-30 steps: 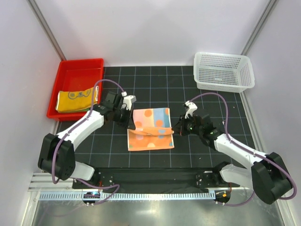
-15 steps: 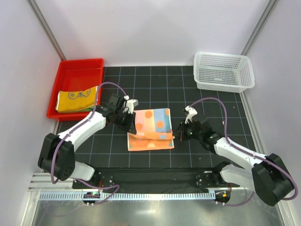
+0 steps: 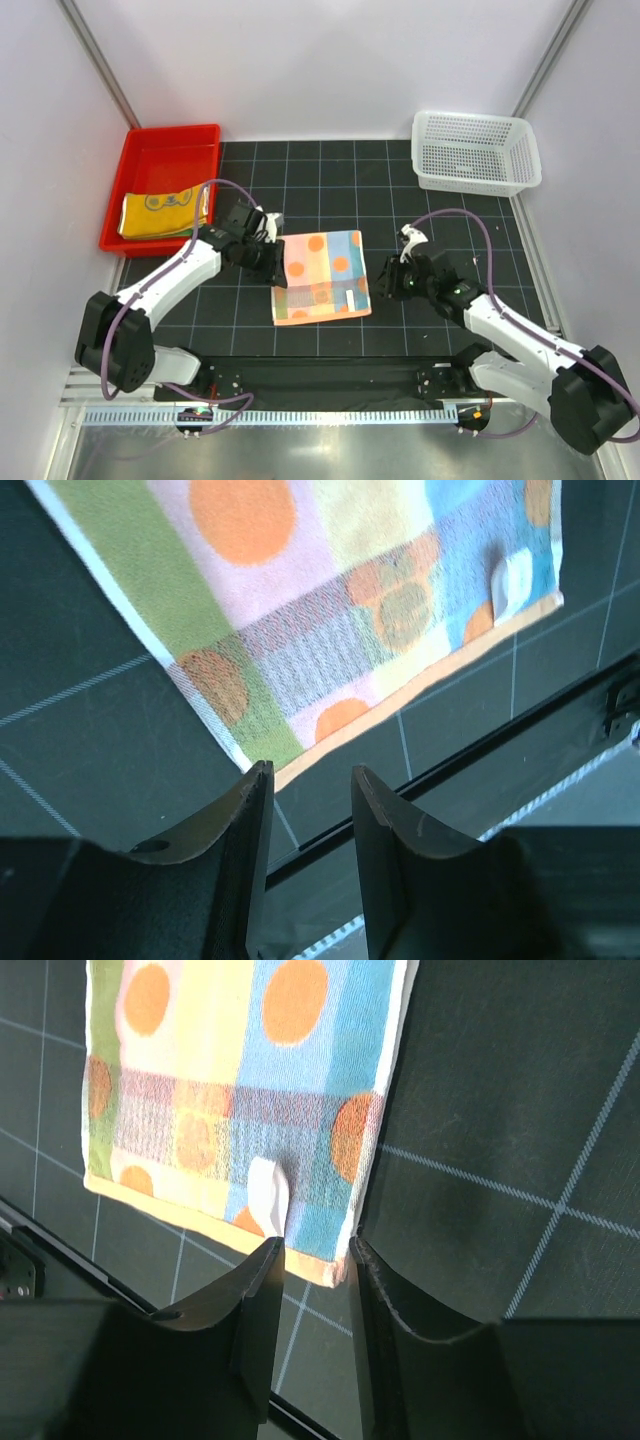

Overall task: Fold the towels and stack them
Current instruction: Fold the towel

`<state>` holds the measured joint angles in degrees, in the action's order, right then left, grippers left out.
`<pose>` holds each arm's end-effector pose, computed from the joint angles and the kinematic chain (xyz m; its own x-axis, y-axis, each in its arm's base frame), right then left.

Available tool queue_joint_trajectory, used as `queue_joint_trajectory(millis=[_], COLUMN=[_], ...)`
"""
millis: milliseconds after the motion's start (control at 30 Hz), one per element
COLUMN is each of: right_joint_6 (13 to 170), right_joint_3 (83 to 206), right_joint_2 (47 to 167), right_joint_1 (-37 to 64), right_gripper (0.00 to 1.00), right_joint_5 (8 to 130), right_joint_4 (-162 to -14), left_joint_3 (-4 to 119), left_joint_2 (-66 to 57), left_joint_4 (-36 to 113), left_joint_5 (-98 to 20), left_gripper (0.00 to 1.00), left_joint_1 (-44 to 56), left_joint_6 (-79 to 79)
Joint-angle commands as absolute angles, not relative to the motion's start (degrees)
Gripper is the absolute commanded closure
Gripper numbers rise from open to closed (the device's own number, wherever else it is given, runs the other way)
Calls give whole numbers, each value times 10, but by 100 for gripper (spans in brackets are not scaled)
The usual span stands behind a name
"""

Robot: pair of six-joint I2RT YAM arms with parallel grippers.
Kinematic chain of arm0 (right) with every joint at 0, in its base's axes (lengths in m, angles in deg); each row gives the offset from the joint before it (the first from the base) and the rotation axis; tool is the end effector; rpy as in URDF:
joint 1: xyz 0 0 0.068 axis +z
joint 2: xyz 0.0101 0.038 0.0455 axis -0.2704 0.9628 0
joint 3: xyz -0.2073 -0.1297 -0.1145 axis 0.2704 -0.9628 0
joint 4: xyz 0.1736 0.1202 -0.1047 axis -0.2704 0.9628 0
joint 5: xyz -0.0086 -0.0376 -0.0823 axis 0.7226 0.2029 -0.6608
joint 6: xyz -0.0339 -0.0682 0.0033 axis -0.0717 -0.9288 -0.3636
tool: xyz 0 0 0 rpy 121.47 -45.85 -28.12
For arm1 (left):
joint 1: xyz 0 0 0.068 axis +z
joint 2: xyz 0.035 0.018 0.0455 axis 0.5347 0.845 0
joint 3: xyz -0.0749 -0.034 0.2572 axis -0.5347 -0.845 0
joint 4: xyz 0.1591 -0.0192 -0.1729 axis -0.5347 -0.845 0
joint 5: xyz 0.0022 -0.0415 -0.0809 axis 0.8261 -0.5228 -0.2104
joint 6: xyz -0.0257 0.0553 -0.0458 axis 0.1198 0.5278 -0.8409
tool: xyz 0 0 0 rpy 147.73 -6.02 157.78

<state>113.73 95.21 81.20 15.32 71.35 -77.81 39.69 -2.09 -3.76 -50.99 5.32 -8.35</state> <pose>0.1621 0.1109 0.1871 -0.7818 0.0916 -0.6167 -0.2784 0.8338 0.4768 0.2103 -0.1322 0.2152 -0.9454 0.1209 -0.3028 0.2519 0.8603 -0.4432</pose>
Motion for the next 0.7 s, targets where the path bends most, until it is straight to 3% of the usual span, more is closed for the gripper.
queue_joint_trajectory(millis=[0,200,400,667], right_joint_6=[1151,1135,1052,1029], right_joint_3=[991,1026,1174,1273], right_joint_2=[846,939,1045,1169], right_joint_1=[156,156,145,98], right_gripper=[62,64,63,62], right_joint_5=[682,684,678,715], right_joint_4=[-761,-795,-750,-771], left_joint_3=[412,414,513,606], left_joint_2=[-23,35,128,230], left_joint_4=[-19,37,28,19], left_joint_5=[-461,-384,-406,-440], left_gripper=[60,62,64,67], left_joint_1=[52,60,112,149], left_joint_6=[-141,-167,-117,-61])
